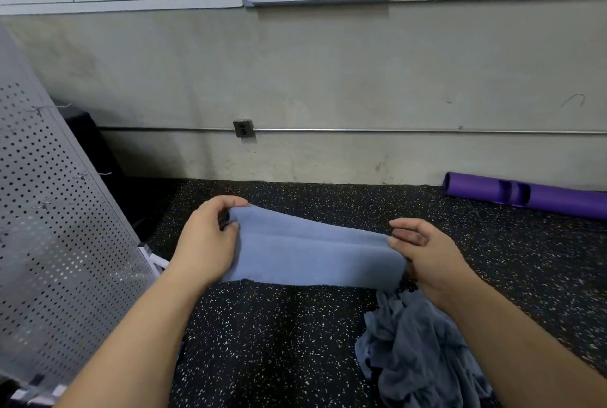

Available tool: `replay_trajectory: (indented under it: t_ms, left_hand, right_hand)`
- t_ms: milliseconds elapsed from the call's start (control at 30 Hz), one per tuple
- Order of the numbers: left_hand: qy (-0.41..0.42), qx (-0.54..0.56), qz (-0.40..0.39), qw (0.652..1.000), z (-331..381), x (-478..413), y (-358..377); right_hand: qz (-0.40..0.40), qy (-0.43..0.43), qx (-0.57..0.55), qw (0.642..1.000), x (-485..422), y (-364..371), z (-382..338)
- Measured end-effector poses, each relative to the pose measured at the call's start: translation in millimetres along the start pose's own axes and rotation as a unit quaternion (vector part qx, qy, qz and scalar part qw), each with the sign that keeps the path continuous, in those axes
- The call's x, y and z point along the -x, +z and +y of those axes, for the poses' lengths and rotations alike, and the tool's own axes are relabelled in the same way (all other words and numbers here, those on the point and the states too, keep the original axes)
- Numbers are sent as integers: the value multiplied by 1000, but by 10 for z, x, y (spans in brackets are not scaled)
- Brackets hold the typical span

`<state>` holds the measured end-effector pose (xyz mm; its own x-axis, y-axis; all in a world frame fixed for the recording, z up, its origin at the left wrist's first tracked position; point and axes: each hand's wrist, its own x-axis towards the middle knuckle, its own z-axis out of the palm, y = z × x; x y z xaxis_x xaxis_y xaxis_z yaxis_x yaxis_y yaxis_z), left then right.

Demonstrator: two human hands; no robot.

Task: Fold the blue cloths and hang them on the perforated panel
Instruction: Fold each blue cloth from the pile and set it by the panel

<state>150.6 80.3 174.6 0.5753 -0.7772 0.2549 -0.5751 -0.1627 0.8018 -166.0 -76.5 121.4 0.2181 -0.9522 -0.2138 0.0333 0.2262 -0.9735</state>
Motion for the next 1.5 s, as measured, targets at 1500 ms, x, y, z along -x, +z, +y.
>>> replay_trajectory:
  t_ms: [1500]
  left_hand:
    - [-85, 423, -89, 898, 47, -220, -3]
  right_hand:
    - [-125, -62, -46, 989, 223, 149, -250]
